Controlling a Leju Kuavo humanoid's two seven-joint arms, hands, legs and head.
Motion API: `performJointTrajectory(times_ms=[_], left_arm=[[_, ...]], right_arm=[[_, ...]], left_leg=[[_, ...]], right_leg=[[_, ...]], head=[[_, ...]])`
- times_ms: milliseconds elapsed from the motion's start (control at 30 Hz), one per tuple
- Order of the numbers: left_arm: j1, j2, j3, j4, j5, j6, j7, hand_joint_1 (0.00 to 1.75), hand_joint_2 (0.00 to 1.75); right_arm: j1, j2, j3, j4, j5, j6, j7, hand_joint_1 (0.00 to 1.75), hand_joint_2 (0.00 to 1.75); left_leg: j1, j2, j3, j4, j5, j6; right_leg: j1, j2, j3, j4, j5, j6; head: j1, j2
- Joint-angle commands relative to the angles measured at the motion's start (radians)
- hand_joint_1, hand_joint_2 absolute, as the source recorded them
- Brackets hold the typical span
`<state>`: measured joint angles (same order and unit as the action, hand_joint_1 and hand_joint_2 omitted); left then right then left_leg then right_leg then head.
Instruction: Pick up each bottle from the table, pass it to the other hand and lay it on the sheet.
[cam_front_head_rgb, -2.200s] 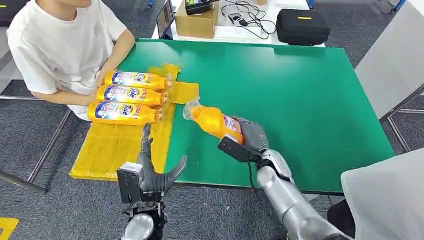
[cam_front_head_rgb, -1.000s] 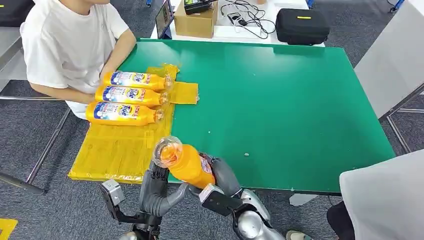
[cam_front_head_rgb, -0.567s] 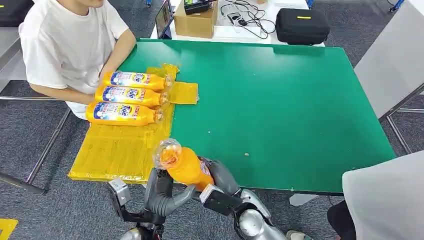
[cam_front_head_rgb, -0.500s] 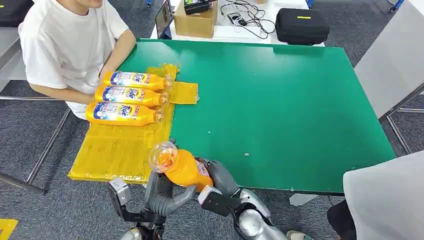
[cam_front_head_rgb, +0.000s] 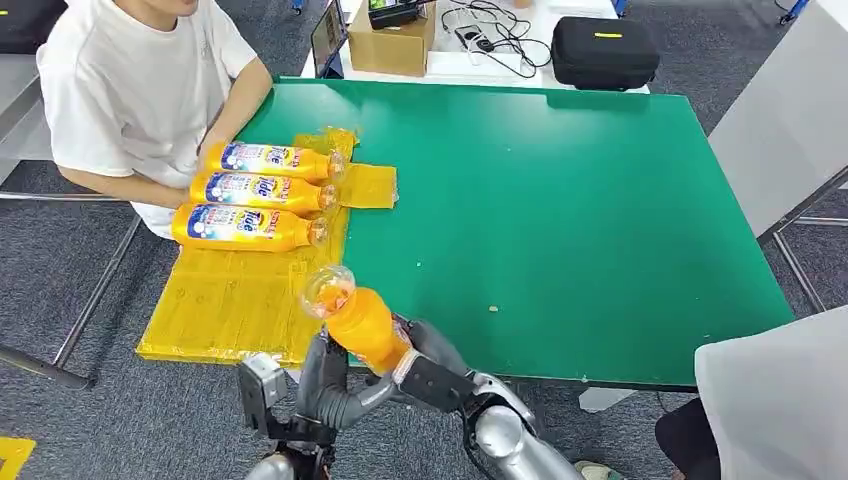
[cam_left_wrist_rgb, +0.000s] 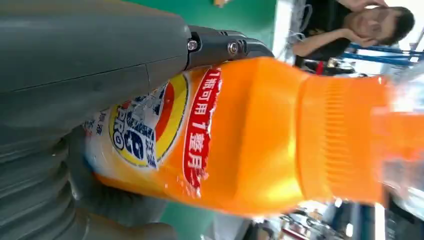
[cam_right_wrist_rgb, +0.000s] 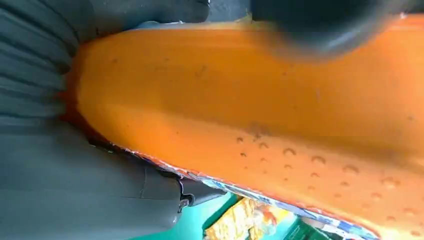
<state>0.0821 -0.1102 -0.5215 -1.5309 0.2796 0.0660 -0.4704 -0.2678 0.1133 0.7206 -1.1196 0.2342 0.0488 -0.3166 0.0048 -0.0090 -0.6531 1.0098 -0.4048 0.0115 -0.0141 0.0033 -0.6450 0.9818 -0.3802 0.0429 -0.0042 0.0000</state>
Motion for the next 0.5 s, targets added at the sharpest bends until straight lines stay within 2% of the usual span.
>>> performJointTrajectory(times_ms=[33, 67, 100, 133, 167, 200, 233, 333, 367, 433, 467, 500], left_arm=[[-0.037, 0.0, -0.017, 0.094, 0.001, 0.007, 0.015, 0.0, 1.75], [-0.037, -0.003, -0.014, 0.1, 0.015, 0.006, 0.035, 0.0, 1.75], [-0.037, -0.007, -0.009, 0.106, 0.025, 0.006, 0.041, 0.0, 1.75], [-0.039, -0.01, -0.006, 0.114, 0.036, 0.006, 0.05, 0.0, 1.75], [-0.038, -0.015, 0.001, 0.119, 0.053, 0.009, 0.058, 0.0, 1.75], [-0.039, -0.015, 0.004, 0.122, 0.063, 0.01, 0.065, 0.0, 1.75], [-0.039, -0.015, 0.004, 0.122, 0.063, 0.01, 0.065, 0.0, 1.75], [-0.038, -0.014, 0.014, 0.122, 0.085, 0.01, 0.076, 0.0, 1.75], [-0.037, -0.016, 0.02, 0.123, 0.103, 0.003, 0.083, 0.0, 1.75], [-0.04, -0.017, 0.024, 0.124, 0.126, -0.012, 0.094, 0.0, 1.75], [-0.042, -0.018, 0.025, 0.122, 0.143, -0.028, 0.099, 0.0, 1.75], [-0.043, -0.017, 0.023, 0.118, 0.145, -0.036, 0.096, 0.0, 1.75]], right_arm=[[-0.055, -0.016, 0.055, 0.064, 0.006, 0.002, 0.007, 1.75, 1.75], [-0.06, -0.019, 0.068, 0.063, 0.023, 0.0, 0.008, 1.75, 1.75], [-0.063, -0.02, 0.079, 0.06, 0.039, -0.003, 0.009, 1.75, 1.75], [-0.064, -0.021, 0.087, 0.058, 0.046, -0.004, 0.009, 1.75, 1.75], [-0.069, -0.026, 0.102, 0.056, 0.068, -0.015, 0.013, 1.75, 1.75], [-0.071, -0.027, 0.108, 0.056, 0.078, -0.02, 0.016, 1.75, 1.75], [-0.071, -0.027, 0.108, 0.056, 0.078, -0.02, 0.016, 1.75, 1.75], [-0.084, -0.039, 0.142, 0.063, 0.106, -0.014, 0.021, 1.75, 1.75], [-0.092, -0.043, 0.159, 0.068, 0.116, -0.002, 0.019, 1.75, 1.75], [-0.112, -0.052, 0.196, 0.082, 0.133, 0.023, 0.018, 1.75, 1.75], [-0.127, -0.055, 0.22, 0.098, 0.138, 0.038, 0.015, 1.75, 1.75], [-0.13, -0.053, 0.222, 0.107, 0.119, 0.058, 0.007, 1.75, 1.75]], left_leg=[[0.0, 0.0, 0.004, -0.001, -0.001, 0.0], [0.0, 0.001, 0.012, -0.001, -0.005, 0.0], [0.0, 0.001, 0.008, -0.001, -0.003, 0.0], [0.0, 0.001, 0.012, -0.001, -0.005, -0.001], [0.0, 0.0, 0.007, -0.002, -0.002, 0.0], [0.0, 0.001, 0.014, -0.001, -0.005, -0.001], [0.0, 0.001, 0.009, -0.001, -0.003, 0.0], [0.0, 0.002, 0.012, -0.001, -0.005, -0.001], [0.0, 0.001, 0.005, -0.001, -0.002, 0.0], [0.0, 0.002, 0.014, -0.001, -0.006, -0.001], [0.0, 0.001, 0.006, -0.001, -0.002, 0.0], [0.0, 0.002, 0.009, -0.001, -0.004, 0.0]], right_leg=[[0.0, -0.001, 0.005, -0.001, -0.001, -0.001], [0.001, 0.0, 0.012, -0.001, -0.005, -0.002], [0.0, 0.0, 0.008, -0.001, -0.003, -0.001], [0.0, 0.0, 0.012, -0.001, -0.004, -0.002], [0.0, 0.0, 0.007, -0.001, -0.002, -0.001], [0.001, 0.0, 0.014, -0.001, -0.005, -0.002], [0.0, 0.0, 0.009, -0.001, -0.003, -0.001], [0.001, 0.001, 0.012, -0.001, -0.005, -0.002], [0.0, 0.0, 0.005, -0.001, -0.002, -0.001], [0.001, 0.0, 0.014, -0.001, -0.005, -0.002], [0.0, 0.0, 0.006, -0.001, -0.002, -0.001], [0.0, 0.001, 0.009, -0.001, -0.003, -0.002]], head=[[0.001, 0.0], [0.0, 0.0], [0.0, 0.0], [0.0, 0.0], [0.0, 0.0], [0.0, 0.0], [0.0, 0.0], [0.0, 0.0], [0.0, 0.0], [0.0, 0.0], [0.0, 0.0], [0.0, 0.0]])
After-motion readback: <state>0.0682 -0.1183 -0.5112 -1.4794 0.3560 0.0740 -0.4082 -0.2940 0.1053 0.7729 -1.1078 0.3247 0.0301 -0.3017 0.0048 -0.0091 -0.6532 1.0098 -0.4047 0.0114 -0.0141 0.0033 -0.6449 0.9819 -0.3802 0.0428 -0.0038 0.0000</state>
